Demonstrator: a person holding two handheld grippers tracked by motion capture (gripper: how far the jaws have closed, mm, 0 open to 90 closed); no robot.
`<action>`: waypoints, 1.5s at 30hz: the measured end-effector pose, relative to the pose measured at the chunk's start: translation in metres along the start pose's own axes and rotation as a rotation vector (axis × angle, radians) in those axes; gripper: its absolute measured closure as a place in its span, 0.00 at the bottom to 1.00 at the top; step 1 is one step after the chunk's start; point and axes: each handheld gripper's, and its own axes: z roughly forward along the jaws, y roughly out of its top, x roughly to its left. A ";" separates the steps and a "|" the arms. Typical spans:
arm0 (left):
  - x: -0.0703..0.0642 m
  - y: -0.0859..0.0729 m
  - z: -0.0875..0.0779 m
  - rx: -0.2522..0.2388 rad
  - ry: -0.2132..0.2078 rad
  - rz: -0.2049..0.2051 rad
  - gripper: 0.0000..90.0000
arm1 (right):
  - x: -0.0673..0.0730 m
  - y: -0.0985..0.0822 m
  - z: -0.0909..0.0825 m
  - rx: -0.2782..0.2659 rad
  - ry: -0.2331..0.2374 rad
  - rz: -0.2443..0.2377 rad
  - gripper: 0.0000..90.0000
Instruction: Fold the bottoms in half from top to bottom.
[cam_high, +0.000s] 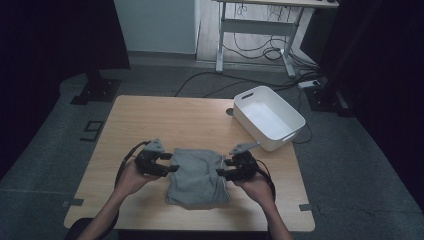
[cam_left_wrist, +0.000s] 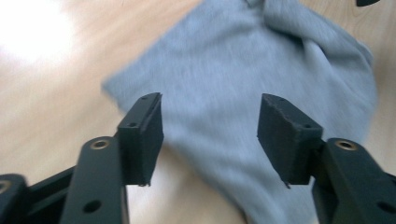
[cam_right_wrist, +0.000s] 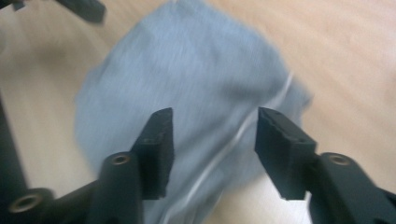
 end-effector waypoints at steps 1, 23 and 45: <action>0.003 0.011 0.012 0.018 -0.001 0.023 0.40 | -0.002 0.015 0.011 0.012 -0.011 -0.030 0.46; 0.008 0.024 0.019 0.050 -0.005 0.086 0.98 | -0.028 0.001 0.002 0.111 -0.012 -0.022 0.95; 0.038 0.015 0.032 0.039 0.164 -0.045 0.55 | -0.067 0.007 0.018 0.065 -0.118 0.130 0.48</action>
